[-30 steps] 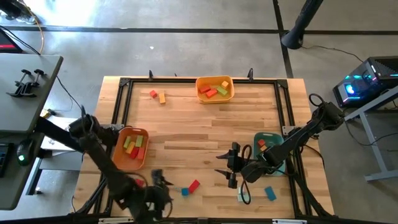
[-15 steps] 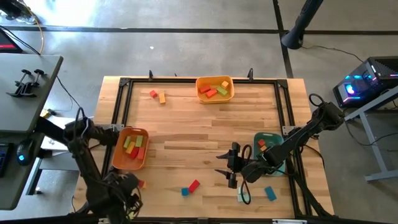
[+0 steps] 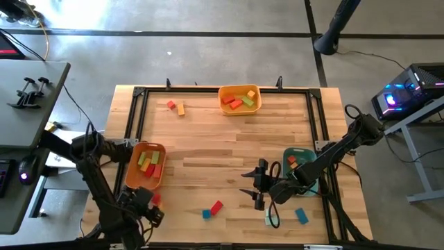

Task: Sort blocks by size
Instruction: Put the red large block into the yellow bin, then put the orange small block into the green bin

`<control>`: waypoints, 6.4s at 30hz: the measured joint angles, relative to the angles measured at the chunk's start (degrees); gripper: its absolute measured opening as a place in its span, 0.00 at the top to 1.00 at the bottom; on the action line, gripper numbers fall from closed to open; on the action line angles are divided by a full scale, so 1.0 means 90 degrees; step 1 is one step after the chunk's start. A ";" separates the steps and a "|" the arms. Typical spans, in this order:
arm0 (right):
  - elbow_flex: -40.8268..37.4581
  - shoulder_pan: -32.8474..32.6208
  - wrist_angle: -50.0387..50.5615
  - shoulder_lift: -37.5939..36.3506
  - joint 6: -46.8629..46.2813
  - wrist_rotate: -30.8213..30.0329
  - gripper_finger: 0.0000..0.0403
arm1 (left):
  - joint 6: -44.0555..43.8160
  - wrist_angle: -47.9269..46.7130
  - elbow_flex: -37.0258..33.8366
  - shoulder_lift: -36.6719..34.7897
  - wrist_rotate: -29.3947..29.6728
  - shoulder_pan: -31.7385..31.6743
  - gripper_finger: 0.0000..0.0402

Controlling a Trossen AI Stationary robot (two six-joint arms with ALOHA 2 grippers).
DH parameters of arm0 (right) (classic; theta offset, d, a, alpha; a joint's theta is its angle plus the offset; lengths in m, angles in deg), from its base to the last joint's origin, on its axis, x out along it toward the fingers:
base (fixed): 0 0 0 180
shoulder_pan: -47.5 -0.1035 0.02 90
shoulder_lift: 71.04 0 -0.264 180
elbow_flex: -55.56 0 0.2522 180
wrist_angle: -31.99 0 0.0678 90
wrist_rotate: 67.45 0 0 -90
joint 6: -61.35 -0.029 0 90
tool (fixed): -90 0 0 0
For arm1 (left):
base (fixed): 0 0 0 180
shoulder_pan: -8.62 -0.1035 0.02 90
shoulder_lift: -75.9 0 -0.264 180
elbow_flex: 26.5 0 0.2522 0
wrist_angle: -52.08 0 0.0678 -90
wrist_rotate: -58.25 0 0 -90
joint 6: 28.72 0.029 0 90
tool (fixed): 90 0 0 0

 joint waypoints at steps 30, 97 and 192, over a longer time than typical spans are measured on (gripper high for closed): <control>0.0000 0.0000 0.0048 0.0000 0.0000 -0.0002 0.40 | 0.4646 0.2337 -0.1630 0.0003 -0.0252 -0.2659 0.29; -0.0124 0.1512 0.3616 -0.1304 -0.0356 -0.3694 0.40 | 1.5725 0.3406 0.3819 0.3131 -0.1573 -1.0132 0.45; -0.0347 0.1715 0.2455 -0.1324 0.1485 -0.0828 0.40 | 1.3687 0.3726 -0.2332 -0.1694 -0.1251 -1.2214 0.68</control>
